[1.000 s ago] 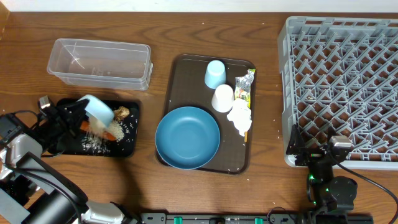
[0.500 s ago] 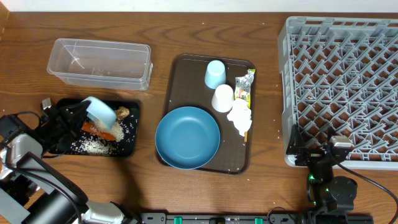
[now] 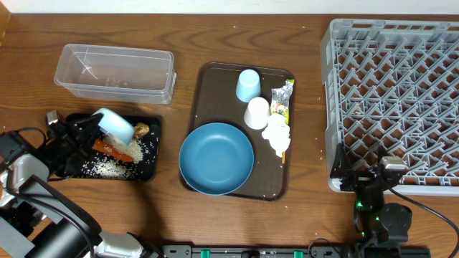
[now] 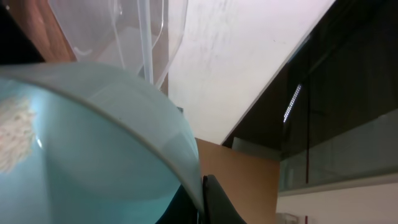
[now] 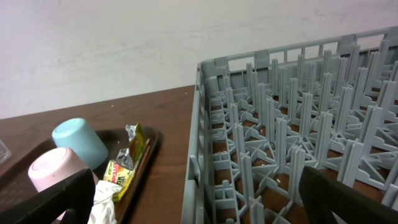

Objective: Sort waste into correct bins and load items into the dishwasher rack
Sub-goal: 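Hold the light-blue bowl inverted over the black tray, shaking out rice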

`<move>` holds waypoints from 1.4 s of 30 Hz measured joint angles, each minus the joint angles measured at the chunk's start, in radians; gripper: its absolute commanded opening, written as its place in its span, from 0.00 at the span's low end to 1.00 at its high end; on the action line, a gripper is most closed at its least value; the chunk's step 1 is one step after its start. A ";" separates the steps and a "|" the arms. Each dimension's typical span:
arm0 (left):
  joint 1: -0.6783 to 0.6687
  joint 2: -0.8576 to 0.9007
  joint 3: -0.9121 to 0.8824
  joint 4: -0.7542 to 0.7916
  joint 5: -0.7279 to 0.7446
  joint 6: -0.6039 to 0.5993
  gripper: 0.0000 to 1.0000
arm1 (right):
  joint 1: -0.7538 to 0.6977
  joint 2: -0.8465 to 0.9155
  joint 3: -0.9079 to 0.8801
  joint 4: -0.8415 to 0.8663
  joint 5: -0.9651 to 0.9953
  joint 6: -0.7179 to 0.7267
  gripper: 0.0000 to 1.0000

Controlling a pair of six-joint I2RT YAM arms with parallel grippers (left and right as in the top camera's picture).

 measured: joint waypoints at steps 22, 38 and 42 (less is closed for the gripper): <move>0.000 0.000 0.000 0.067 0.018 -0.033 0.06 | 0.000 0.000 0.000 0.000 0.000 0.000 0.99; 0.000 0.001 -0.002 0.148 -0.024 -0.026 0.06 | 0.000 0.000 0.000 0.000 0.000 0.000 0.99; -0.002 0.002 -0.002 0.132 -0.037 -0.034 0.06 | 0.000 0.000 0.000 0.000 0.000 0.000 0.99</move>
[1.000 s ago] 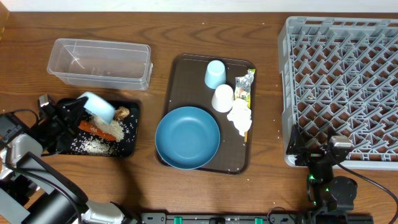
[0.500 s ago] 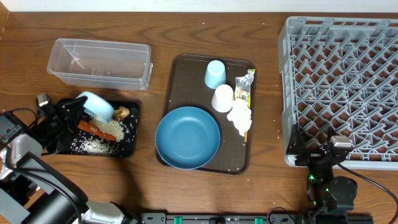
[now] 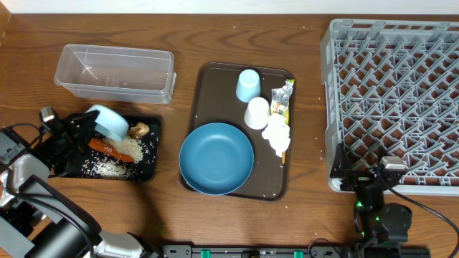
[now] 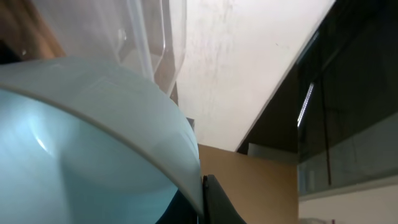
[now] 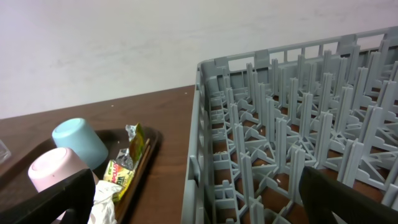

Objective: Sort waste into correct bins and load items into the dishwasher rack
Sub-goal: 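Hold the light-blue bowl inverted over the black tray, shaking out rice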

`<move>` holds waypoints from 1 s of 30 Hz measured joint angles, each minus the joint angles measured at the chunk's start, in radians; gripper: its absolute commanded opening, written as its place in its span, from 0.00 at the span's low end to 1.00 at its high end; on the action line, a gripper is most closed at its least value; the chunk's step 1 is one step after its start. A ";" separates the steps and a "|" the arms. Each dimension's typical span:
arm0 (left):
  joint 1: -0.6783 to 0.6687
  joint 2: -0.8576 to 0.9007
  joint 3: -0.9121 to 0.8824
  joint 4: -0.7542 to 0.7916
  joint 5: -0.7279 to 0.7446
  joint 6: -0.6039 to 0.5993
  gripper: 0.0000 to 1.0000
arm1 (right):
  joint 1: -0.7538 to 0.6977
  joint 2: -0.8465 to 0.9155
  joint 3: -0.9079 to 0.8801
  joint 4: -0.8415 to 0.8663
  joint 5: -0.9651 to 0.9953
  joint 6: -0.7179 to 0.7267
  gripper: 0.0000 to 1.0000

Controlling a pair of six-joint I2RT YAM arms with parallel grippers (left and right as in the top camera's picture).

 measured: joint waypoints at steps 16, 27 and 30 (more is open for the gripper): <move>-0.006 0.005 -0.001 0.038 0.040 0.026 0.06 | 0.000 0.000 0.000 0.000 0.000 0.000 0.99; -0.008 0.005 -0.001 0.045 0.002 0.019 0.06 | 0.000 0.000 0.000 0.000 0.000 0.000 0.99; -0.012 0.005 -0.001 0.023 -0.018 0.017 0.06 | 0.000 0.000 0.000 0.000 0.000 0.000 0.99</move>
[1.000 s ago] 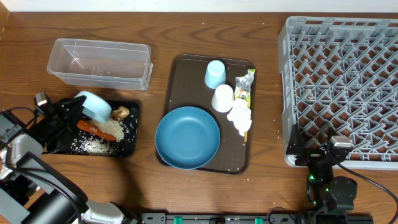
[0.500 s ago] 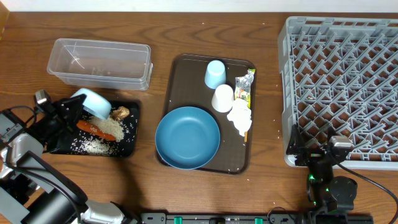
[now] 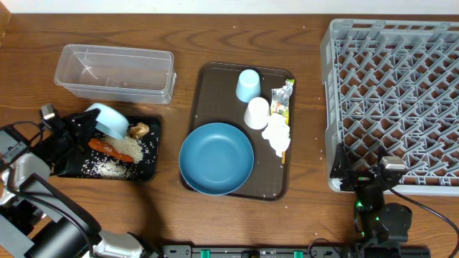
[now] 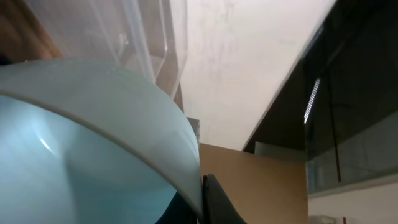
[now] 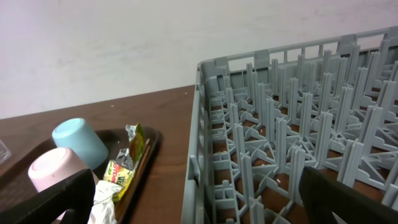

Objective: Sort waste into correct bins and load items into the dishwasher rack
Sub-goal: 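Hold the light-blue bowl inverted over the black tray, shaking out rice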

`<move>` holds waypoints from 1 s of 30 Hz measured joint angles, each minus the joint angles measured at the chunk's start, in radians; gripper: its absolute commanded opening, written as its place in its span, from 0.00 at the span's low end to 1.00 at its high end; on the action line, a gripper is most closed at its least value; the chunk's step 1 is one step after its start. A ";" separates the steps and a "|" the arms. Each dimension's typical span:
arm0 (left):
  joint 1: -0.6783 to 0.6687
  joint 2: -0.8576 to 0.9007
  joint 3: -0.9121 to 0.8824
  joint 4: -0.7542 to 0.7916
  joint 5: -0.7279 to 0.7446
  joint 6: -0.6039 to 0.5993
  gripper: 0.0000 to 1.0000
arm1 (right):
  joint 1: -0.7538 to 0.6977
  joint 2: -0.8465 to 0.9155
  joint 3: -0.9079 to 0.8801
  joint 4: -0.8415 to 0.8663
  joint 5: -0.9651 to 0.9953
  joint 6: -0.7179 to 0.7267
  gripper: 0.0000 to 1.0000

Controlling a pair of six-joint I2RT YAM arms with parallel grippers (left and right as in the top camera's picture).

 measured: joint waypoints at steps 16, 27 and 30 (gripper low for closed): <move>-0.011 0.001 -0.001 0.047 0.043 0.046 0.06 | 0.000 0.000 0.000 0.000 0.000 0.000 0.99; -0.025 0.001 -0.002 0.111 0.077 -0.024 0.06 | 0.000 0.000 0.000 0.000 0.000 0.000 0.99; -0.038 -0.005 -0.002 0.111 0.078 -0.029 0.06 | 0.000 0.000 0.000 0.000 0.000 0.000 0.99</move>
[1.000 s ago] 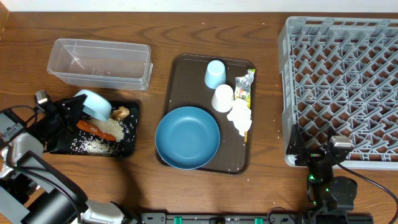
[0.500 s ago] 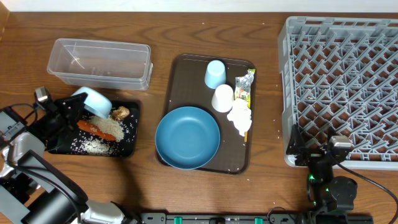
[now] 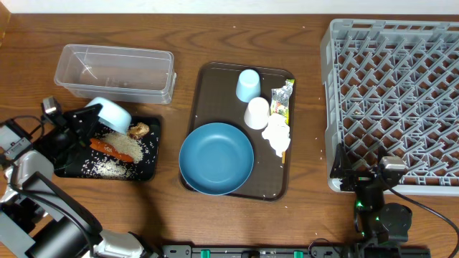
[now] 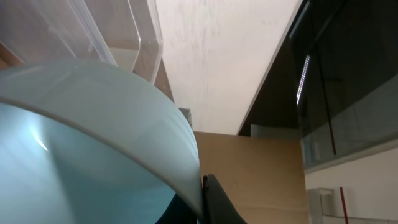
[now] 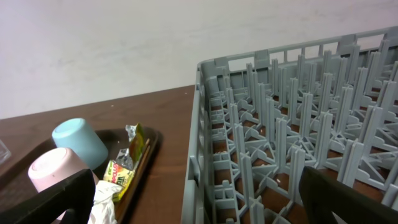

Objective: Sort waste into correct bins and load items into the dishwasher rack
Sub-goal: 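Hold the light-blue bowl inverted over the black tray, shaking out rice, then carry the light-blue bowl right and set it on the brown tray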

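Observation:
My left gripper (image 3: 92, 123) is shut on the rim of a light blue bowl (image 3: 111, 115), held tipped over the black bin (image 3: 147, 166) that holds rice and an orange scrap. In the left wrist view the bowl (image 4: 81, 143) fills the lower left, pinched against one dark finger (image 4: 217, 202), and its inside looks clean. The brown tray (image 3: 208, 93) carries a blue plate (image 3: 215, 158), a blue cup (image 3: 248, 84), a pale pink cup (image 3: 256, 112), a snack wrapper (image 3: 282, 97) and a crumpled napkin (image 3: 276, 132). My right gripper (image 5: 199, 205) is open, low beside the grey dishwasher rack (image 3: 398, 93).
A clear plastic bin (image 3: 115, 72) stands just behind the black bin and shows above the bowl in the left wrist view (image 4: 106, 31). The rack (image 5: 292, 137) holds nothing and fills the table's right side. Cups and wrapper (image 5: 124, 163) lie left of the right gripper.
The bowl in my left gripper has shifted slightly toward the clear bin and the wrist camera points more steeply upward. The right arm and everything on the tray are unchanged.
At first the bowl was tipped over the black bin with rice still clinging inside. At the two later moments its inside was bare and more rice lay in the bin. Now the bowl sits slightly nearer the clear bin, still gripped. The right gripper stayed put.

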`<move>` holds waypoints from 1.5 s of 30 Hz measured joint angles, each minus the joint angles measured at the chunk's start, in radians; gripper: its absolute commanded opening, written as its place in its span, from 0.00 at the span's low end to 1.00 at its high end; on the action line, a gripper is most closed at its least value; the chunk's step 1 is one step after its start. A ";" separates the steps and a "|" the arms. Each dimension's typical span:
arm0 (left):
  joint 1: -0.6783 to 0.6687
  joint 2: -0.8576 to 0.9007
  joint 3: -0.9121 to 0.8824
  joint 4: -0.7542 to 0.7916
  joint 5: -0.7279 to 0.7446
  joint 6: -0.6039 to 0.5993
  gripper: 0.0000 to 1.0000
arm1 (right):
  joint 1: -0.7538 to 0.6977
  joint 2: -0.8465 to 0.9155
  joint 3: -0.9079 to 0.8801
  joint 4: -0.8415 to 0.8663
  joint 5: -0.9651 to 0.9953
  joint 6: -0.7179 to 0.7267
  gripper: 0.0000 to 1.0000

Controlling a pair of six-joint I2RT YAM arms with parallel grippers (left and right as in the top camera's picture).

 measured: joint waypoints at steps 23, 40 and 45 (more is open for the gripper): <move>-0.422 -0.613 0.000 -0.156 -0.465 -0.146 0.06 | 0.000 0.000 0.000 0.000 0.000 0.000 0.99; -1.144 -0.546 0.010 -0.084 -1.419 -0.008 0.06 | 0.000 0.000 0.000 0.000 0.000 0.000 0.99; -1.252 -0.401 0.012 0.003 -1.586 0.065 0.06 | 0.000 0.000 0.000 0.000 0.000 0.000 0.99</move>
